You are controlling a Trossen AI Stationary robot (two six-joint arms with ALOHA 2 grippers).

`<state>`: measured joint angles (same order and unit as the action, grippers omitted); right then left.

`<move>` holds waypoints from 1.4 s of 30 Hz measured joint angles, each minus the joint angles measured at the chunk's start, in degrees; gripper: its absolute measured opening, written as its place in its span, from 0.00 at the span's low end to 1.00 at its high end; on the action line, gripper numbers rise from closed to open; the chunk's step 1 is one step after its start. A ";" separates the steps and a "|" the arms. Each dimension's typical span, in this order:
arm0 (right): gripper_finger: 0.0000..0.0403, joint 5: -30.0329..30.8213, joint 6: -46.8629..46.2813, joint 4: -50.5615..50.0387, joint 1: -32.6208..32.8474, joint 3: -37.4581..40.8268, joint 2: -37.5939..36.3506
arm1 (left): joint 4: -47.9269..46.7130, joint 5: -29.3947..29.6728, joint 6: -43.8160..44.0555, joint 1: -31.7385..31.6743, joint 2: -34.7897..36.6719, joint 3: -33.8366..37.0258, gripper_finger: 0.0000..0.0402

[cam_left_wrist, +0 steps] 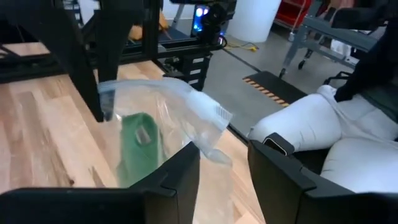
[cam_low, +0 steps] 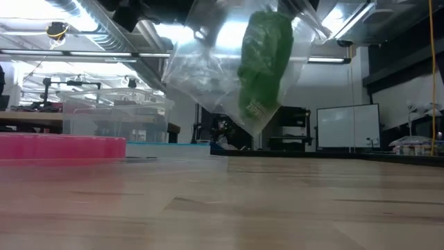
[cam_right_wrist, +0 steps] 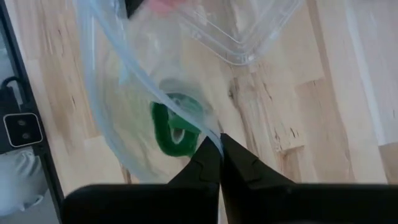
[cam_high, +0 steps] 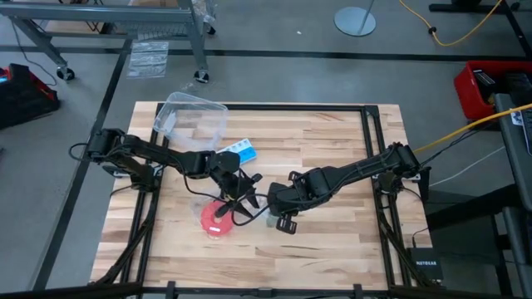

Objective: Roll bandage
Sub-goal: Close the transparent zip bag

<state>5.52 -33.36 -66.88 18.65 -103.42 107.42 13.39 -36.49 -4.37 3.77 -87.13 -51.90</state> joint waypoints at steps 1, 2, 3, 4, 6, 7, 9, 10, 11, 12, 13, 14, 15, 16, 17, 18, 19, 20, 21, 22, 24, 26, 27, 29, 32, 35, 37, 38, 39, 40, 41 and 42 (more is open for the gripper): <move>0.00 0.00 -0.02 0.33 0.00 0.00 0.00 | -0.02 0.62 -0.10 0.00 0.02 0.00 0.32; 0.00 -0.01 -0.02 0.77 0.00 0.00 0.00 | -0.06 1.35 -0.13 0.00 0.01 0.00 0.32; 0.00 -0.07 -0.02 1.30 0.00 0.00 0.00 | -0.07 2.02 -0.16 -0.01 0.01 0.00 0.32; 0.00 -0.12 -0.02 1.84 0.00 0.00 0.00 | -0.03 2.49 -0.17 -0.02 0.01 0.00 0.32; 0.00 -0.29 -0.02 2.78 0.00 0.00 0.00 | 0.03 2.67 -0.17 -0.02 0.00 0.00 0.32; 0.00 -0.53 -0.02 3.01 0.00 0.00 0.00 | 0.09 2.69 -0.20 -0.02 0.02 0.00 0.32; 0.00 -0.57 -0.02 2.84 0.00 0.00 0.00 | 0.13 2.77 -0.23 -0.02 0.00 0.00 0.29; 0.00 -0.57 -0.02 2.78 0.00 0.00 0.00 | 0.11 2.81 -0.23 -0.02 0.02 0.00 0.27; 0.00 -0.59 -0.02 2.76 0.00 0.00 0.00 | -0.02 2.82 -0.23 -0.02 0.00 0.00 0.25; 0.00 -0.59 -0.02 2.76 0.00 0.00 0.00 | -0.32 2.82 -0.23 -0.02 0.01 0.00 0.21; 0.00 -0.59 -0.02 2.76 0.00 0.00 0.00 | -0.80 2.84 -0.25 -0.02 0.01 0.00 0.18; 0.00 -0.65 -0.02 2.76 0.00 0.00 0.00 | -1.31 2.84 -0.23 -0.03 0.01 0.00 0.14; 0.00 -1.04 -0.01 2.74 0.00 0.00 0.00 | -2.04 2.87 -0.22 -0.09 0.22 0.00 0.11; 0.00 -1.52 -0.01 2.75 0.00 0.00 0.00 | -2.90 2.93 -0.23 -0.12 0.44 0.00 0.07; 0.00 -1.82 -0.01 2.76 0.01 0.00 0.00 | -3.26 2.94 -0.28 -0.16 0.61 0.00 0.03; 0.00 -2.13 0.02 2.74 0.02 0.00 0.00 | -3.91 3.00 -0.22 -0.20 1.22 0.00 0.02; 0.00 -2.16 0.11 2.74 0.02 0.00 0.00 | -4.93 3.23 -0.16 -0.20 1.68 0.02 0.02; 0.00 -2.24 0.16 2.62 0.00 0.00 0.00 | -5.06 3.33 -0.15 -0.20 2.20 0.02 0.02; 0.00 -2.25 0.23 2.63 0.00 0.00 0.00 | -5.85 3.74 -0.13 -0.20 2.88 0.02 0.02; 0.00 -2.26 0.39 2.78 0.00 0.00 0.00 | -6.41 4.26 -0.12 -0.18 3.39 0.02 0.01; 0.02 -2.16 0.57 3.24 0.00 0.00 0.00 | -7.73 5.24 -0.10 -0.18 4.80 0.02 0.00; 0.04 -2.14 0.59 3.77 0.00 0.00 0.00 | -8.80 6.19 -0.49 -0.40 6.25 0.02 0.00; 0.05 -2.14 0.59 4.15 0.00 0.00 0.00 | -9.14 6.25 -0.63 -0.42 6.86 0.02 0.00; 0.07 -2.06 0.59 4.57 0.00 0.00 0.00 | -10.02 6.56 -0.98 -0.42 7.72 0.02 0.00; 0.09 -1.60 0.61 6.06 0.00 0.00 0.00 | -10.36 7.10 -1.67 -0.42 8.54 0.02 0.00; 0.12 -1.55 0.61 7.42 0.00 0.00 0.00 | -11.28 7.15 -1.66 -0.40 8.93 0.02 0.00; 0.15 -1.55 0.61 7.42 0.00 0.00 0.00 | -12.54 7.76 -1.65 -0.42 8.96 0.02 0.00; 0.17 -1.55 0.61 7.42 0.00 0.00 0.00 | -13.53 8.12 -1.65 -0.42 9.05 0.02 0.00; 0.19 -1.52 0.63 7.46 0.00 0.00 0.00 | -14.49 8.69 -1.65 -0.42 9.13 0.02 0.00; 0.21 -1.51 0.63 7.46 -0.05 0.00 0.00 | -15.22 9.19 -1.66 -0.42 9.16 0.02 0.00; 0.23 -1.52 0.63 7.52 -0.25 0.00 0.00 | -16.11 9.83 -1.65 -0.42 9.16 0.02 0.00; 0.24 -1.69 0.63 7.59 -0.39 0.00 0.00 | -17.11 10.27 -1.67 -0.42 9.18 0.02 0.00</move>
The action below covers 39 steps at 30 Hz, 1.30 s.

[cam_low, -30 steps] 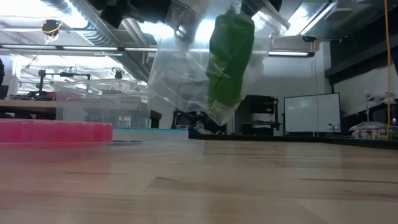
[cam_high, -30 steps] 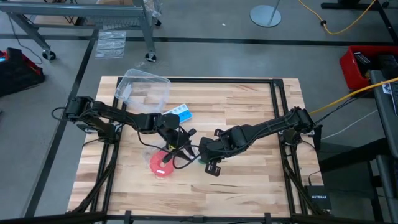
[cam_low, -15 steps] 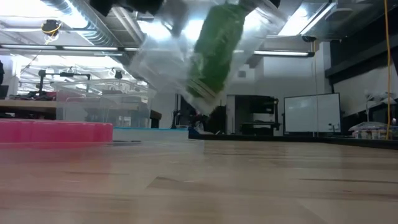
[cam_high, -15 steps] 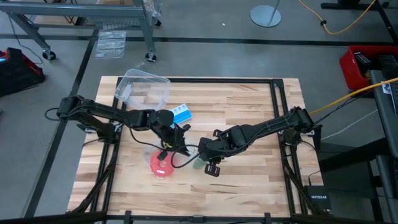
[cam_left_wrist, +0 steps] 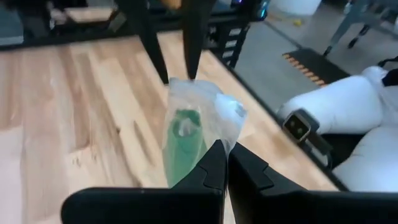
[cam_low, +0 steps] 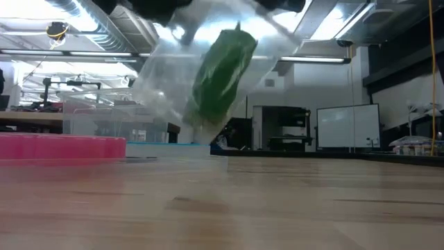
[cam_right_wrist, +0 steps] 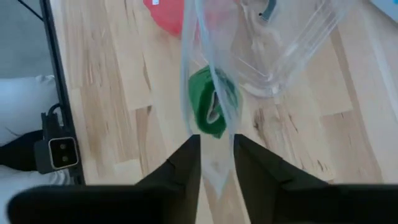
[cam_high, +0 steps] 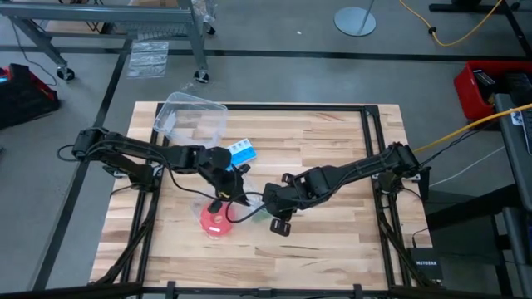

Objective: Roll bandage
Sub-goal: Close the transparent zip bag

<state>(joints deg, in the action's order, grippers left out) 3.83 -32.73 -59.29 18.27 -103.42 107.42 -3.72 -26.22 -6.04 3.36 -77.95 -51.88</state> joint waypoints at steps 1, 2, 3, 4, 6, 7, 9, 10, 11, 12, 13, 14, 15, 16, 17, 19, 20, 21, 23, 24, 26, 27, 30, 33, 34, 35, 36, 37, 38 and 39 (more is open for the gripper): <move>0.26 -0.09 0.00 0.14 -0.20 0.00 0.00 | -0.70 0.56 -0.29 0.00 0.00 0.00 0.00; 0.28 -0.46 0.00 0.50 -0.55 0.00 0.00 | -1.61 1.08 -0.52 0.00 0.00 0.00 0.00; 0.29 -0.43 0.00 1.14 -0.75 0.00 0.00 | -2.42 1.59 -0.69 0.00 0.00 0.00 0.00; 0.30 -0.46 0.00 1.73 -0.87 0.00 0.00 | -2.72 2.07 -0.81 0.00 0.00 0.00 0.00; 0.32 -0.43 0.04 3.58 -1.58 0.00 0.00 | -3.20 2.67 -0.36 -0.02 0.00 0.00 0.00; 0.33 -0.42 0.06 4.70 -1.79 -0.02 0.00 | -3.30 2.71 -0.04 -0.02 0.00 0.00 0.00; 0.33 -0.39 0.26 6.51 -2.58 -0.02 0.00 | -3.21 2.72 -0.07 0.06 0.00 0.00 0.00; 0.34 -0.40 0.46 7.35 -2.97 -0.02 0.00 | -3.21 2.72 -0.11 0.11 0.00 0.00 0.00; 0.34 -0.39 1.02 8.04 -3.37 -0.02 0.00 | -3.22 2.71 -0.09 0.24 0.00 0.00 0.00; 0.34 -0.37 1.64 8.62 -3.77 -0.02 0.00 | -3.26 2.71 -0.09 0.42 0.00 0.00 0.00; 0.34 -0.32 2.00 9.29 -4.18 -0.02 0.00 | -3.25 2.71 -0.12 0.42 0.00 0.00 0.00; 0.34 -0.30 2.62 10.09 -4.52 -0.02 0.00 | -3.24 2.71 -0.15 0.54 0.00 0.00 0.00; 0.34 -0.27 3.15 10.81 -4.76 -0.04 0.00 | -3.24 2.71 -0.16 0.69 0.00 0.00 0.00; 0.34 -0.19 3.45 11.47 -5.01 -0.04 0.00 | -3.24 2.71 -0.14 0.72 0.00 0.00 0.00; 0.34 0.01 3.79 12.20 -5.31 -0.04 0.00 | -3.25 2.71 -0.14 0.76 0.00 0.00 0.00; 0.34 -0.01 4.63 13.73 -5.66 -0.04 0.00 | -3.32 2.71 -0.12 0.76 0.00 0.00 0.00; 0.34 0.00 4.71 14.21 -5.67 -0.04 0.00 | -3.33 2.71 0.01 0.76 0.00 0.00 0.00; 0.34 0.03 4.72 14.64 -5.69 -0.04 0.00 | -3.33 2.71 0.20 0.76 0.00 0.00 0.00; 0.34 0.09 4.77 15.58 -5.69 -0.07 0.16 | -3.46 2.71 1.14 0.74 0.00 0.00 0.00; 0.34 0.09 4.96 15.72 -5.69 -0.07 0.22 | -3.48 2.71 1.86 0.71 0.00 0.00 0.00; 0.34 0.06 5.96 15.69 -5.58 -0.07 0.30 | -3.48 2.69 3.14 0.61 0.00 0.00 0.00; 0.34 0.05 6.31 15.71 -5.58 -0.07 0.31 | -3.48 2.71 3.64 0.57 0.00 0.00 0.00; 0.34 0.07 6.64 15.74 -5.58 -0.07 0.31 | -3.50 2.71 5.06 0.57 0.00 0.00 0.00; 0.34 0.09 6.85 15.78 -5.58 -0.07 0.38 | -3.67 2.71 7.21 0.57 0.00 0.00 0.00; 0.34 0.09 7.45 15.90 -5.58 -0.07 0.46 | -3.88 2.70 7.79 0.57 0.00 0.00 0.00; 0.34 0.09 7.84 15.91 -5.55 -0.07 0.51 | -3.98 2.69 8.59 0.57 0.00 0.00 0.00; 0.34 0.10 8.27 15.87 -5.53 -0.07 0.58 | -4.20 2.69 9.03 0.57 0.00 0.00 0.00; 0.34 0.11 8.80 15.87 -5.53 -0.07 0.61 | -4.68 2.71 9.40 0.57 0.00 0.00 0.00; 0.34 0.11 9.01 15.87 -5.53 -0.07 0.61 | -5.03 2.71 9.71 0.57 0.00 0.00 0.00; 0.34 0.13 9.05 15.93 -5.53 -0.07 0.61 | -5.22 2.71 9.93 0.57 0.00 0.00 0.00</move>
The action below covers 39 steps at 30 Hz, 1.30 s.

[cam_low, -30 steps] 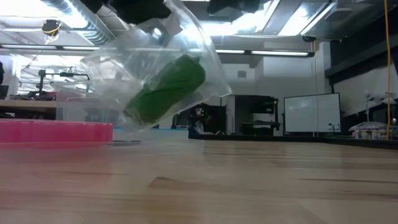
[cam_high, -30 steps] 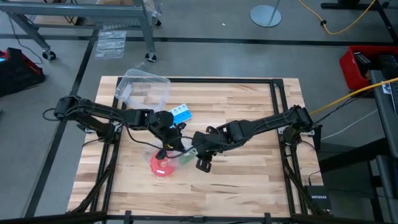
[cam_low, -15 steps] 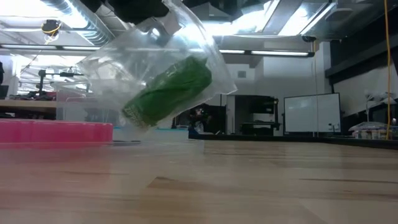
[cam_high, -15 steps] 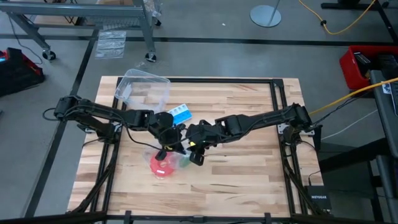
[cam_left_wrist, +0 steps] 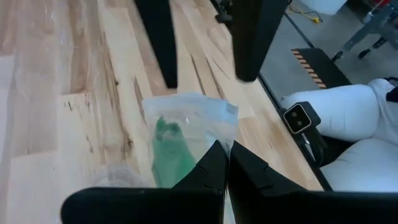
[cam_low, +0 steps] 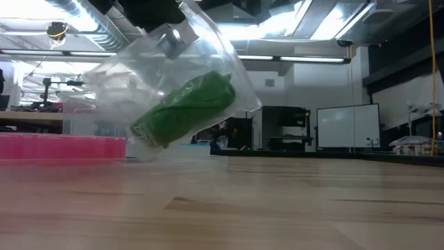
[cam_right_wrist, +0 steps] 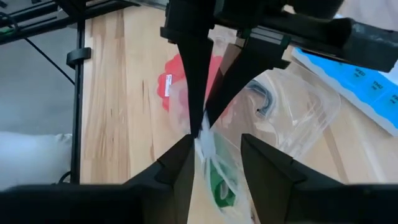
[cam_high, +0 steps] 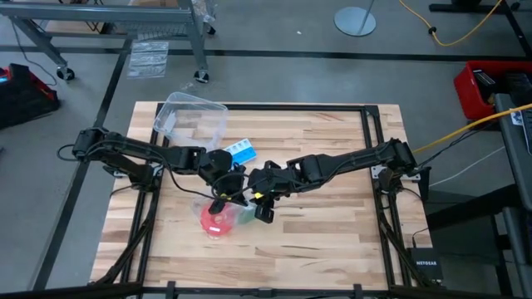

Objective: Roll bandage
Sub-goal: Close the transparent zip bag

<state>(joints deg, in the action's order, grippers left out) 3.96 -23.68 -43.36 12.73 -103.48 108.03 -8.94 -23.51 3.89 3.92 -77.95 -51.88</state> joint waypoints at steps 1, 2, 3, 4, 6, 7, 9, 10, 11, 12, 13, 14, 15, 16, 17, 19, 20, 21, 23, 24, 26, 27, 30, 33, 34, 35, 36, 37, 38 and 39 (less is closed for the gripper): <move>0.34 0.01 0.00 0.13 0.00 0.00 0.00 | -0.01 -0.01 0.30 0.00 -0.02 0.00 0.00; 0.34 0.03 0.01 0.26 0.00 0.00 0.00 | 0.01 -0.01 0.50 0.00 -0.02 0.00 0.00; 0.34 0.03 0.02 0.31 0.00 0.00 0.00 | 0.02 -0.02 0.51 0.00 -0.02 0.00 0.00; 0.34 0.03 0.02 0.31 0.00 0.00 0.00 | 0.04 -0.01 0.52 0.00 -0.02 0.00 0.00; 0.34 0.03 0.02 0.40 0.02 0.00 0.15 | 0.01 0.00 0.64 0.00 -0.02 0.00 0.00; 0.34 0.06 0.02 0.61 0.02 0.00 0.35 | 0.04 0.00 0.64 0.00 -0.02 0.00 0.00; 0.34 0.03 0.02 0.50 0.03 0.00 0.75 | 0.08 -0.01 0.64 0.00 -0.02 0.00 0.00; 0.34 -0.03 0.03 0.59 0.02 0.00 1.13 | 0.06 0.00 0.64 0.00 -0.02 0.00 0.00; 0.34 -0.01 0.05 0.77 0.02 0.00 1.37 | 0.08 -0.02 0.64 0.00 -0.02 0.00 0.00; 0.34 -0.03 0.15 0.75 0.02 0.00 1.61 | 0.06 -0.02 0.68 0.00 -0.02 0.00 0.00; 0.34 -0.08 0.17 0.85 0.02 0.00 1.88 | 0.06 -0.02 0.78 0.00 -0.02 0.00 0.00; 0.34 -0.16 0.19 1.01 0.02 0.00 2.17 | 0.08 -0.02 0.86 0.00 -0.01 0.00 0.00; 0.34 -0.37 0.19 1.16 0.02 0.00 2.46 | 0.07 -0.02 0.85 0.00 -0.02 0.00 0.00; 0.34 -0.54 0.20 1.28 0.02 0.00 2.61 | 0.07 -0.02 0.79 0.00 -0.02 0.00 0.00; 0.34 -0.54 0.20 1.27 0.02 0.02 2.69 | 0.07 -0.02 0.77 0.00 -0.01 0.00 0.00; 0.34 -0.54 0.20 1.37 0.02 0.02 2.71 | 0.08 -0.02 0.71 0.00 -0.02 0.00 0.00; 0.34 -0.56 0.20 1.49 0.02 0.02 2.65 | 0.06 -0.02 0.71 0.00 -0.02 -0.02 0.00; 0.34 -0.54 0.20 1.57 0.02 0.02 2.62 | 0.02 -0.02 0.71 0.00 -0.02 -0.02 0.00; 0.33 -0.55 0.20 1.48 0.02 0.02 2.62 | 0.05 -0.02 0.69 0.00 -0.02 -0.02 0.00; 0.32 -0.56 0.21 1.36 0.02 0.02 2.62 | 0.06 -0.02 0.69 0.00 0.02 -0.02 0.00; 0.28 -1.01 0.20 1.23 0.02 0.02 2.62 | 0.03 -0.02 0.67 0.00 0.25 -0.02 0.00; 0.25 -1.50 0.22 1.21 0.02 0.02 2.62 | 0.04 -0.02 0.69 0.00 0.55 -0.02 0.00; 0.15 -2.10 0.23 1.12 0.02 0.02 2.62 | 0.31 -0.02 0.69 0.00 1.50 -0.02 0.00; 0.05 -2.09 0.80 1.08 0.02 0.02 2.60 | 0.06 -0.02 0.82 0.00 2.23 -0.02 0.00; 0.03 -2.10 1.56 1.05 0.02 0.02 2.60 | -0.07 0.04 0.84 0.00 2.46 -0.02 0.00; 0.03 -2.09 1.81 1.10 0.02 0.02 2.60 | -0.02 0.04 0.85 0.00 2.56 -0.02 0.00; 0.04 -2.09 1.88 1.12 0.02 0.02 2.60 | -0.07 0.07 0.90 0.00 2.71 -0.02 0.00; 0.05 -2.09 1.82 1.23 0.02 0.02 2.60 | -0.18 0.08 1.04 0.00 2.86 -0.02 0.00; 0.07 -2.09 1.69 1.35 0.02 0.02 2.58 | -0.52 0.12 1.10 0.00 2.94 -0.02 0.00; 0.09 -2.09 1.66 1.46 0.02 0.02 2.59 | -0.87 0.13 1.39 0.00 2.97 -0.02 0.00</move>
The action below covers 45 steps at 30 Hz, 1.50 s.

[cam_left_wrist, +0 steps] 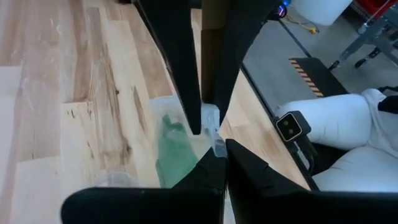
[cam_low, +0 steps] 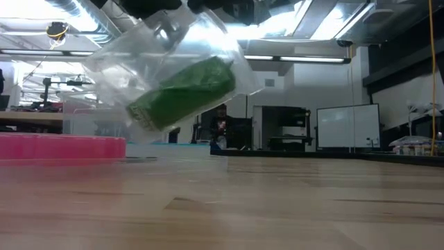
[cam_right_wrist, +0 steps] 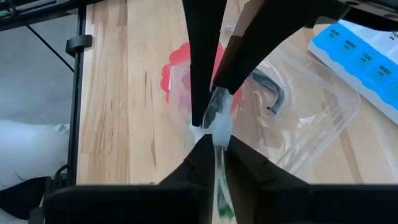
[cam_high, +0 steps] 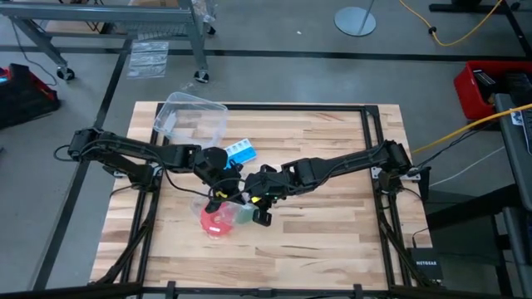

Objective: Roll bandage
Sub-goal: Close the transparent zip bag

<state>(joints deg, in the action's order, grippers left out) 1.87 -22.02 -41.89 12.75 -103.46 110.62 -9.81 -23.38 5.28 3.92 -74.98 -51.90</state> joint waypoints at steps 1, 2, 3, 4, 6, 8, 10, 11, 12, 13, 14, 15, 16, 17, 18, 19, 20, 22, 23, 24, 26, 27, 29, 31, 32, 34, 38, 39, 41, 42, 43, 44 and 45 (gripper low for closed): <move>0.10 0.00 0.00 -0.05 0.00 0.00 -0.01 | -0.08 0.00 0.30 0.00 0.00 0.00 0.00; 0.11 0.00 0.00 -0.08 0.00 0.00 -0.01 | -0.15 0.00 0.39 0.00 0.00 0.00 0.00; 0.12 0.00 -0.02 0.00 0.00 0.00 0.00 | -0.30 0.00 0.39 0.00 0.00 0.00 0.00; 0.13 0.00 -0.02 0.01 0.00 0.00 0.01 | -0.25 0.00 0.40 0.00 0.00 0.00 0.00; 0.14 -0.01 -0.04 0.26 0.00 0.00 0.01 | -0.36 0.00 0.42 0.00 0.00 0.00 0.00; 0.15 0.00 -0.07 0.70 0.00 0.02 0.00 | -0.30 0.00 0.52 0.00 0.00 0.00 0.00; 0.16 -0.02 -0.09 1.66 0.00 0.02 -0.01 | -0.34 0.00 0.53 0.00 0.00 0.00 0.00; 0.17 0.00 -0.09 1.87 0.00 0.02 0.01 | -0.31 0.00 0.55 0.00 0.00 0.00 0.00; 0.18 0.00 -0.11 1.91 0.00 0.02 -0.01 | -0.35 0.00 0.55 0.00 0.00 0.00 0.00; 0.19 0.00 -0.13 1.91 -0.02 0.02 -0.01 | -0.39 0.00 0.55 0.00 0.00 0.00 0.00; 0.20 0.00 -0.15 1.91 -0.02 0.02 0.01 | -0.39 0.00 0.55 0.00 0.00 0.00 0.00; 0.22 0.00 -0.14 1.90 -0.02 0.02 0.00 | -0.36 0.00 0.55 0.00 0.00 0.00 0.00; 0.23 0.00 -0.15 1.92 -0.02 0.02 -0.01 | -0.36 0.00 0.55 0.00 0.00 0.00 0.00; 0.24 0.00 -0.15 2.00 -0.02 0.02 -0.01 | -0.39 0.00 0.55 0.00 0.00 0.00 0.00; 0.25 0.00 -0.15 2.03 -0.02 0.02 -0.01 | -0.39 0.00 0.55 0.00 0.00 0.00 0.00; 0.25 0.00 -0.15 2.02 -0.02 0.02 -0.01 | -0.39 0.00 0.55 0.00 0.00 0.00 0.00; 0.26 0.00 -0.13 2.02 -0.02 0.02 -0.01 | -0.39 0.00 0.55 0.00 0.00 0.00 0.00; 0.26 0.00 -0.15 2.08 -0.02 0.02 -0.01 | -0.39 0.00 0.55 0.00 0.00 0.00 0.00; 0.26 0.00 -0.14 2.27 -0.02 0.02 -0.01 | -0.39 0.00 0.55 0.00 0.00 0.00 0.00; 0.26 -0.01 -0.15 2.59 -0.02 0.02 -0.01 | -0.39 0.00 0.55 0.00 0.00 0.00 0.00; 0.26 -0.02 -0.13 3.31 -0.02 0.02 -0.01 | -0.39 0.00 0.55 0.00 0.00 0.00 0.00; 0.26 0.00 -0.11 3.61 -0.02 0.02 -0.01 | -0.40 0.00 0.55 0.00 0.00 0.00 0.00; 0.26 -0.02 -0.02 4.14 -0.02 0.02 -0.03 | -0.44 0.00 0.55 0.00 0.00 0.00 0.00; 0.24 -0.05 0.00 4.39 -0.02 0.02 -0.03 | -0.53 0.00 0.55 0.00 0.00 0.00 0.00; 0.23 -0.19 0.02 4.36 -0.02 0.02 -0.05 | -0.66 0.00 0.55 0.00 0.00 0.00 0.00; 0.20 -0.62 0.20 4.36 -0.03 0.02 -0.05 | -0.82 0.00 0.55 0.00 0.00 0.00 0.00; 0.13 -1.09 0.44 4.38 -0.04 0.02 -0.07 | -1.34 0.00 0.54 0.00 0.00 0.00 0.00; 0.11 -1.20 0.46 4.38 -0.04 0.02 -0.07 | -1.43 0.00 0.54 0.00 0.00 0.00 0.00; 0.09 -1.49 0.46 4.36 -0.04 0.02 -0.07 | -1.54 0.00 0.55 0.00 0.00 0.00 0.00; 0.08 -1.50 0.46 4.34 -0.04 0.02 -0.07 | -1.54 0.00 0.55 0.02 0.00 0.00 0.00; 0.08 -1.51 0.47 4.29 -0.04 0.02 -0.07 | -1.54 0.00 0.54 0.02 0.00 0.00 0.00; 0.08 -1.51 0.47 4.22 -0.04 0.02 -0.07 | -1.55 0.01 0.55 0.02 0.00 0.00 0.00; 0.08 -1.51 0.48 4.09 -0.04 0.02 -0.07 | -1.57 0.02 0.55 0.00 0.00 0.00 0.00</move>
<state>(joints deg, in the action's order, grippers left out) 0.36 -21.54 -37.80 12.71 -103.44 110.54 -11.38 -23.35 5.82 3.93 -74.98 -51.90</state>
